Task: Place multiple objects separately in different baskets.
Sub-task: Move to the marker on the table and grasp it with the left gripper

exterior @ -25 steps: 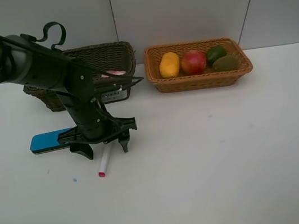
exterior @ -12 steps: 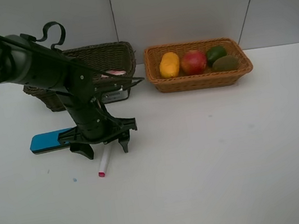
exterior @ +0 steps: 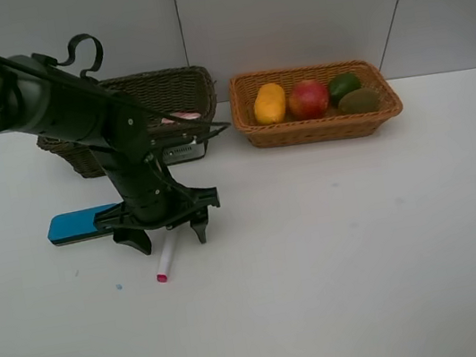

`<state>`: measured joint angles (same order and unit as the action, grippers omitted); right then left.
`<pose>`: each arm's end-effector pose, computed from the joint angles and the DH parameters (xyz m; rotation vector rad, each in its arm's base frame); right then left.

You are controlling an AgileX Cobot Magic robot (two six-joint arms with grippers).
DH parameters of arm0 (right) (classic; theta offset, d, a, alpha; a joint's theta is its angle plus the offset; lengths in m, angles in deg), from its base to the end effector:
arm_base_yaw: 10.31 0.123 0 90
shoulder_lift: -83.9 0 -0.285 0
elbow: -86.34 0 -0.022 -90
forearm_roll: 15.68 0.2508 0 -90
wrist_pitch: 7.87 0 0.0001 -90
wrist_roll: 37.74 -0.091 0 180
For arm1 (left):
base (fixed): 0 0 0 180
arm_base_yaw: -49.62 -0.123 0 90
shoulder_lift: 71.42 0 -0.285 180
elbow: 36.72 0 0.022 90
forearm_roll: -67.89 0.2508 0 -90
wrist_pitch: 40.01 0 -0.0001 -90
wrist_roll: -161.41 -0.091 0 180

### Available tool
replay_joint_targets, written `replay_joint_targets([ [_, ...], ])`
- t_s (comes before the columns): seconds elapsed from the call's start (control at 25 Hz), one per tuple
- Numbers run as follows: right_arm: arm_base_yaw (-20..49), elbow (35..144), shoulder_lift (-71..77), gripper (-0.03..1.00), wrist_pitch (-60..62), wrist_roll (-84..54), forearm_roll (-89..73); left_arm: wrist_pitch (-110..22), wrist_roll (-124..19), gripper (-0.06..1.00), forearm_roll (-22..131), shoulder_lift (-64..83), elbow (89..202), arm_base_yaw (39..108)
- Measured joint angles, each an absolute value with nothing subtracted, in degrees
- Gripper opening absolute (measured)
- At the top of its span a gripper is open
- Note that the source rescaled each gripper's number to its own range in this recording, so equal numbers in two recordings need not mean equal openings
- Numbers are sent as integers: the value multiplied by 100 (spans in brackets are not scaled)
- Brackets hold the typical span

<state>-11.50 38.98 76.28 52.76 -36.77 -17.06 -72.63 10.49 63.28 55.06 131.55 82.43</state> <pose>-0.0077 -0.0018 0.2833 0.0053 2.0179 -0.0526 0.3067 -0.2025 0.0901 0.0012 3.0237 -0.1879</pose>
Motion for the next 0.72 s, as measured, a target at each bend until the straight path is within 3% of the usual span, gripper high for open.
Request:
replay_joint_targets([
  [0.48,-1150,3898,7628,100,5276,-3677,-1706,-7322,1049,96,6200,5506,13173,8153],
  [0.56,-1150,3898,7628,100,5276,-3677,-1706,-7356,1049,83,6205,5506,13173,8146],
  [0.68,-1150,3898,7628,100,5276,-3677,-1706,-7358,953,48,6077,5512,13173,8146],
  [0.72,-1150,3898,7628,100,5276,-3677,-1706,-7358,907,42,6042,5512,13173,8146],
])
